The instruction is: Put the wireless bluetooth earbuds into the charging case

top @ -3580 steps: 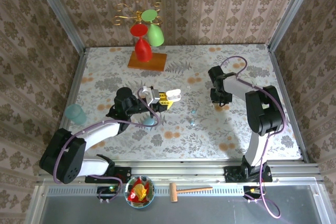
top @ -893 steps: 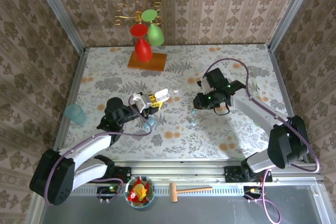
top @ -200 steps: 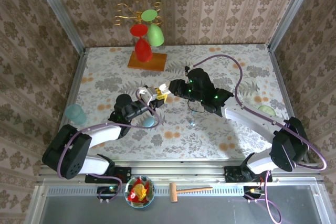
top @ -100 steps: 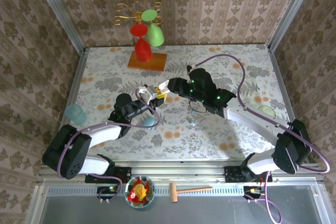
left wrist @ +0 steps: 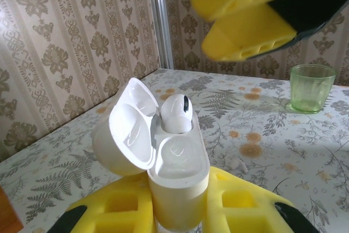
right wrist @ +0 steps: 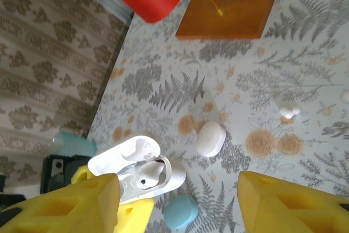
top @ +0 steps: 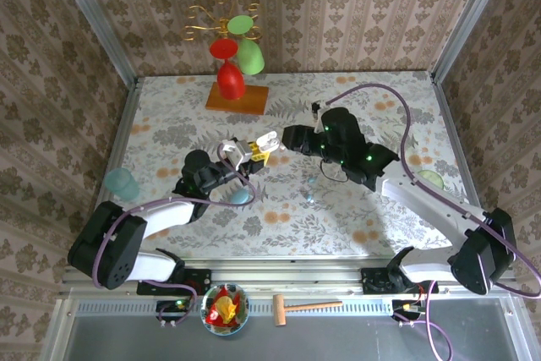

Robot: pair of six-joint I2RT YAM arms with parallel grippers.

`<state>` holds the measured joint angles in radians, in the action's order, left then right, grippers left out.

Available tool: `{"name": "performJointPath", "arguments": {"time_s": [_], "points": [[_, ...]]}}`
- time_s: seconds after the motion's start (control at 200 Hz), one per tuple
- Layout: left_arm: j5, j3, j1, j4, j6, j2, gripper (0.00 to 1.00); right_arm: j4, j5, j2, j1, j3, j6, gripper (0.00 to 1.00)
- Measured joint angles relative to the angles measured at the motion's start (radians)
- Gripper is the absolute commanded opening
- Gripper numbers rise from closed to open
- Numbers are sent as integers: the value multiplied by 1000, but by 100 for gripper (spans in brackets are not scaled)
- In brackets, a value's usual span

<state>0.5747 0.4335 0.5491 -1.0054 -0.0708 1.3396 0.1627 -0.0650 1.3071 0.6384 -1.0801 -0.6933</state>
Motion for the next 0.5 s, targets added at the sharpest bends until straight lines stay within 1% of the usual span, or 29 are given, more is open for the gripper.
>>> {"name": "performJointPath", "arguments": {"time_s": [0.265,0.5], "points": [[16,-1,-1,-19,0,-16,4,-2,-75,68,0,0,4,59],[7,-2,-1,-19,-2,-25,4,-2,-84,59,0,3,-1,61]]}}
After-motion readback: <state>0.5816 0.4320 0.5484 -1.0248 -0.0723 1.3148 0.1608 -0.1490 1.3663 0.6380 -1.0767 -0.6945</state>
